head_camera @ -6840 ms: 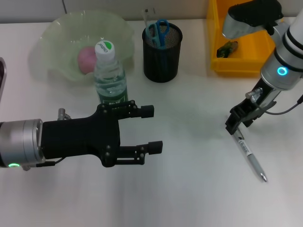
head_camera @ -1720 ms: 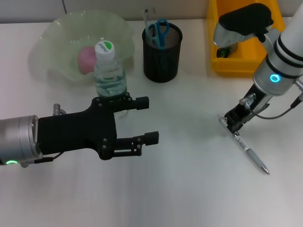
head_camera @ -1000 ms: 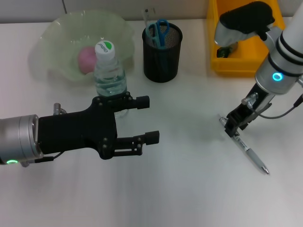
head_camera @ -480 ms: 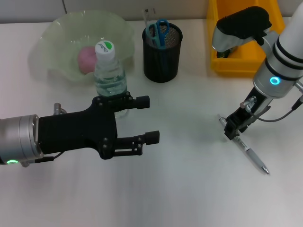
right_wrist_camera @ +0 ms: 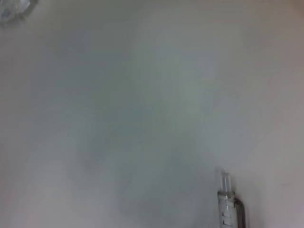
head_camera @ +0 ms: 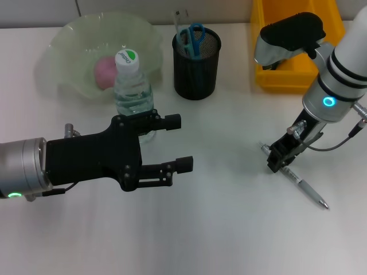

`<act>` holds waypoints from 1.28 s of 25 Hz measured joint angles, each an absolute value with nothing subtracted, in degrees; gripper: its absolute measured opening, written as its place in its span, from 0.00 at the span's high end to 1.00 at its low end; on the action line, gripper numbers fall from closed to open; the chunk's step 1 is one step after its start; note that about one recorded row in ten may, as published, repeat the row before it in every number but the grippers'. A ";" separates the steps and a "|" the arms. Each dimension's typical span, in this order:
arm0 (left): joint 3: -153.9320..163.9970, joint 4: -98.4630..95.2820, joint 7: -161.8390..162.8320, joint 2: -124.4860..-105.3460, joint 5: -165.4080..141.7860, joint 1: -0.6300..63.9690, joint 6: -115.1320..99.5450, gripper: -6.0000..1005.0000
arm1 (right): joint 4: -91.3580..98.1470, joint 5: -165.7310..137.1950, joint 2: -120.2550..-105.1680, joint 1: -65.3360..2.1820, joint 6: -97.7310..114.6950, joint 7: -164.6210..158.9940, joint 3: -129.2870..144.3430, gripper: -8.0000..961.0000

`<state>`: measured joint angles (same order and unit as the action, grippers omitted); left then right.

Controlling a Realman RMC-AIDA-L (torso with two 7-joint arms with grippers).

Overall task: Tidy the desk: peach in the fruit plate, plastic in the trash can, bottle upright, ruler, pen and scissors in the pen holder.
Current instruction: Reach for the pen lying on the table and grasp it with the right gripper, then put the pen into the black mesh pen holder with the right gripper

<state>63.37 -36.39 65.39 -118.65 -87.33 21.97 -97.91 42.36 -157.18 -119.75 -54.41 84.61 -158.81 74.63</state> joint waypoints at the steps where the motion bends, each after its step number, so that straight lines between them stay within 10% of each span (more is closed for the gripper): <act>1: 63.37 -36.39 65.39 -118.65 -87.31 21.97 -97.91 0.22 | 42.34 -157.17 -119.74 -54.41 84.61 -158.81 74.83 0.65; 32: 63.30 -36.30 65.39 -118.65 -86.53 21.65 -97.91 0.22 | 48.43 -154.95 -119.68 -51.57 84.11 -159.09 77.66 0.82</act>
